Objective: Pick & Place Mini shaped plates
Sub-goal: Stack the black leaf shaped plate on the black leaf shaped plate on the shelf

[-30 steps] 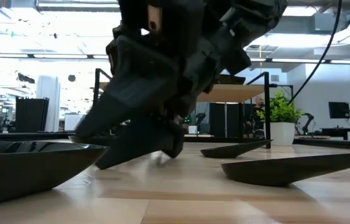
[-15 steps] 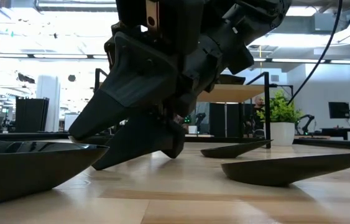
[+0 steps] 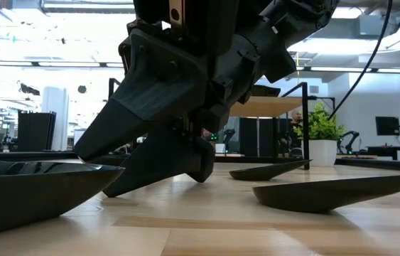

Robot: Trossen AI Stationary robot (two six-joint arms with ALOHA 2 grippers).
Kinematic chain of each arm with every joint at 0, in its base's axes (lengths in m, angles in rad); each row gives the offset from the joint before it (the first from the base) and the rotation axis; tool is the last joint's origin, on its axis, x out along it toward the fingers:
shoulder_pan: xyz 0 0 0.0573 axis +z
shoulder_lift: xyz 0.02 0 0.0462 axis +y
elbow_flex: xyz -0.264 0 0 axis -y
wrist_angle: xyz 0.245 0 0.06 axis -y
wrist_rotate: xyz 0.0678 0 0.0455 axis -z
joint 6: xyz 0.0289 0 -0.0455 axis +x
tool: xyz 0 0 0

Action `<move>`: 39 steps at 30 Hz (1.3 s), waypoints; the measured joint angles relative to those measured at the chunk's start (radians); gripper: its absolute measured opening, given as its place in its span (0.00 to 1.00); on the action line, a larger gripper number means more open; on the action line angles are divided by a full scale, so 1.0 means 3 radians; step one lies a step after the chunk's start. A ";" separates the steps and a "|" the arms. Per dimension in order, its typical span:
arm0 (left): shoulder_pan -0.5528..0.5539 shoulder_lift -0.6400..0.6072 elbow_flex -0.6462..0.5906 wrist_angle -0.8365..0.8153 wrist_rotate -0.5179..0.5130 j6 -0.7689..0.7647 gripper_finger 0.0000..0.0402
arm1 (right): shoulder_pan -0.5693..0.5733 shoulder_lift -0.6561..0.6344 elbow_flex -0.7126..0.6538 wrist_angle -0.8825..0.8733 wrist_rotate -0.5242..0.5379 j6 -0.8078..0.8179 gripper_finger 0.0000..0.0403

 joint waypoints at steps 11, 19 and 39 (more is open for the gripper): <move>-0.0001 0.0000 0.0000 -0.0001 0.0000 0.0000 0.28 | 0.0004 0.0000 0.0000 -0.0001 0.0004 0.0006 0.48; 0.0000 0.0000 0.0000 -0.0001 0.0000 0.0000 0.28 | 0.0005 0.0000 0.0000 -0.0003 0.0004 -0.0003 0.38; 0.0000 0.0001 0.0000 -0.0003 0.0000 0.0000 0.28 | 0.0006 0.0013 0.0156 -0.0078 -0.0024 0.0100 0.29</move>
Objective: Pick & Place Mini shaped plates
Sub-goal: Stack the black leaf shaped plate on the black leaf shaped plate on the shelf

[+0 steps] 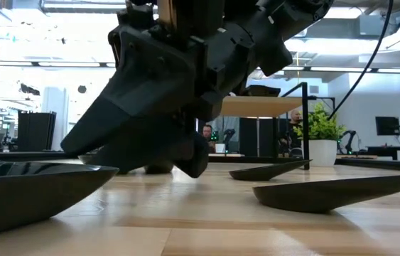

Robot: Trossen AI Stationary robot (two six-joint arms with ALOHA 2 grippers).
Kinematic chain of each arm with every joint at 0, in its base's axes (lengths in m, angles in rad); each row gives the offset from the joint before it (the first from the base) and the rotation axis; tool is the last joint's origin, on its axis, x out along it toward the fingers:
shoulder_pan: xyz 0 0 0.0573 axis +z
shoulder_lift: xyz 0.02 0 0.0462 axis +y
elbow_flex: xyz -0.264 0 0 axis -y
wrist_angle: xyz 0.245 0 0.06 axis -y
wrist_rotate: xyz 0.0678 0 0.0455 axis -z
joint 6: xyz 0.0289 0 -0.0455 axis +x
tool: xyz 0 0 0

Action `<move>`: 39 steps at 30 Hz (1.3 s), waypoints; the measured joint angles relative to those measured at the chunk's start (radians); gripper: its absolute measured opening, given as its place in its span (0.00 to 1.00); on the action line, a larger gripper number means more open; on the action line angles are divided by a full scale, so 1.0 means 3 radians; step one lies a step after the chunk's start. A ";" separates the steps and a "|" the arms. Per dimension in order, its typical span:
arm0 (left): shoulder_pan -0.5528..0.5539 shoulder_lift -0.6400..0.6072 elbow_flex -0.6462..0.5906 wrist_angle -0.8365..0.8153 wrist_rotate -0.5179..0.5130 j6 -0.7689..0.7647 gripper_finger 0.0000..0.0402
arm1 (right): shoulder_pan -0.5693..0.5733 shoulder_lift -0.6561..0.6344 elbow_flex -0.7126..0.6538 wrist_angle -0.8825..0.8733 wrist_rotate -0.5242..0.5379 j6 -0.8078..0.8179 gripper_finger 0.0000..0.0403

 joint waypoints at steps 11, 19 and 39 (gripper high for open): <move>0.0000 0.0000 0.0000 0.0001 0.0000 0.0000 0.28 | 0.0046 -0.0004 0.0001 -0.0203 0.0010 0.0056 0.29; 0.0000 0.0000 0.0000 0.0001 0.0000 0.0000 0.28 | 0.0055 -0.0006 0.0004 -0.0202 0.0010 0.0056 0.29; 0.0000 0.0000 0.0000 0.0001 0.0000 0.0000 0.28 | 0.0053 -0.0011 0.0005 -0.0201 0.0014 0.0075 0.18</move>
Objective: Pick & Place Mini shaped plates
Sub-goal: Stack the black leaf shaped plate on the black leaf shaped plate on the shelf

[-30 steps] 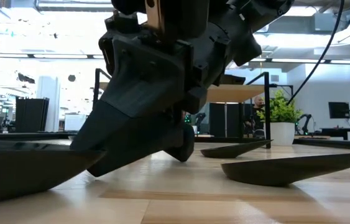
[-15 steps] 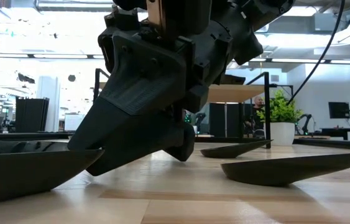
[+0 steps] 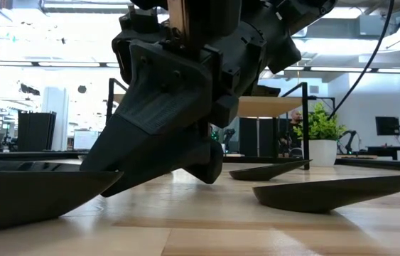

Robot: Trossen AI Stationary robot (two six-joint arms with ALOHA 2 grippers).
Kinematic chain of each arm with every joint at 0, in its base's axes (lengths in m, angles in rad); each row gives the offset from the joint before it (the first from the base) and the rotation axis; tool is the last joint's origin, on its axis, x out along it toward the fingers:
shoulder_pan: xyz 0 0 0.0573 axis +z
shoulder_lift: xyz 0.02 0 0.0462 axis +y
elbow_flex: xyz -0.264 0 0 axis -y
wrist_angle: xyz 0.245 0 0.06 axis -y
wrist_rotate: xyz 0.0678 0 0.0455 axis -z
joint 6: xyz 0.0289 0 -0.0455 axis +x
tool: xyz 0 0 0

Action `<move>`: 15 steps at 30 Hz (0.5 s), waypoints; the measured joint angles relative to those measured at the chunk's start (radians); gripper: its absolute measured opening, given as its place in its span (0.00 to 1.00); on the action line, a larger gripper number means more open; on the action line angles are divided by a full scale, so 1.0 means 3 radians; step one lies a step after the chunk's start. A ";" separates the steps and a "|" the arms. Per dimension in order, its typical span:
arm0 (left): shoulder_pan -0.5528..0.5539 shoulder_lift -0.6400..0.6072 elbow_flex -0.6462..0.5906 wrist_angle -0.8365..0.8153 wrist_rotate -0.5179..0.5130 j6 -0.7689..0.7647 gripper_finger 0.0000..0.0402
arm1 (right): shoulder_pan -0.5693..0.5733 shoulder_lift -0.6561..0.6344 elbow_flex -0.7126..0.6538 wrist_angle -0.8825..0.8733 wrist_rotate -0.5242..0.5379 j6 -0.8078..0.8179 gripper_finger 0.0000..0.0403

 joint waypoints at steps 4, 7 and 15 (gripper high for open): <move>0.0000 0.0000 0.0000 0.0000 0.0000 0.0000 0.28 | 0.0000 0.0000 0.0001 0.0000 0.0000 0.0005 0.15; 0.0000 0.0000 0.0000 0.0000 0.0000 0.0000 0.28 | 0.0000 0.0000 0.0001 0.0003 -0.0001 0.0005 0.15; -0.0001 0.0000 0.0000 0.0000 0.0000 0.0000 0.28 | 0.0000 0.0000 0.0001 0.0004 -0.0081 0.0042 0.15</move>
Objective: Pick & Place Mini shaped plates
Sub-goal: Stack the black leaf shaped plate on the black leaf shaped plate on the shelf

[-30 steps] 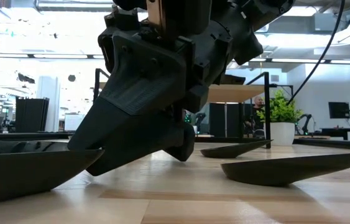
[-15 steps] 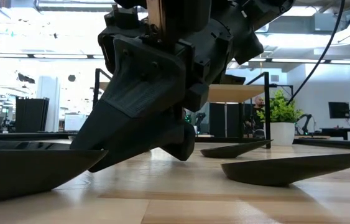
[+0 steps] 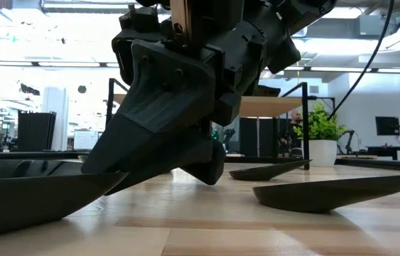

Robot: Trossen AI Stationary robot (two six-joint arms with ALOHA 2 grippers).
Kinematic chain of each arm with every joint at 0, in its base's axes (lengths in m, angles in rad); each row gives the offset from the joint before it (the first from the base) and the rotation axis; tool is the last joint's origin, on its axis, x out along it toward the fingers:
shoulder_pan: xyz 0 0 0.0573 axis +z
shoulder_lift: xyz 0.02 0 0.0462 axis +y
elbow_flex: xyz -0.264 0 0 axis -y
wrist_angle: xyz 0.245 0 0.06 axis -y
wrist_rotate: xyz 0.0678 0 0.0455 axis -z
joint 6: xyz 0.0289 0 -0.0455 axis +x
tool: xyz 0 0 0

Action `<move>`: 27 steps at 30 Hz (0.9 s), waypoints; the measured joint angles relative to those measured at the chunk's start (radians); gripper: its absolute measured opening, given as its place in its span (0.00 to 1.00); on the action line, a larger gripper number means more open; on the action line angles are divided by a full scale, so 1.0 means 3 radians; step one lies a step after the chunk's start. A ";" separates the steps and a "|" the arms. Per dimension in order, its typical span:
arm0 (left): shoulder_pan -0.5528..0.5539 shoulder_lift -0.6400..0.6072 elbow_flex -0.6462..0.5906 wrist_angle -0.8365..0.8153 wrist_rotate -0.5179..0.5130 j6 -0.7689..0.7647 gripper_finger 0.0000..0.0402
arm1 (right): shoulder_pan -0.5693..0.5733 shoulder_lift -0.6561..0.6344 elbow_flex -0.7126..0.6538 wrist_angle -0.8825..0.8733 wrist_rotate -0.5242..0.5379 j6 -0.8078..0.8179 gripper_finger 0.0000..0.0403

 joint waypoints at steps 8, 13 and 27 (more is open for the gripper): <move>0.0001 0.0000 0.0000 0.0000 0.0000 0.0000 0.28 | 0.0000 0.0000 0.0000 0.0009 -0.0076 0.0051 0.15; 0.0000 0.0000 0.0000 0.0000 0.0000 0.0000 0.28 | 0.0000 0.0000 0.0000 0.0009 -0.0095 0.0052 0.15; 0.0001 0.0000 0.0000 0.0000 0.0000 0.0000 0.28 | 0.0000 0.0000 0.0000 0.0009 -0.0097 0.0051 0.15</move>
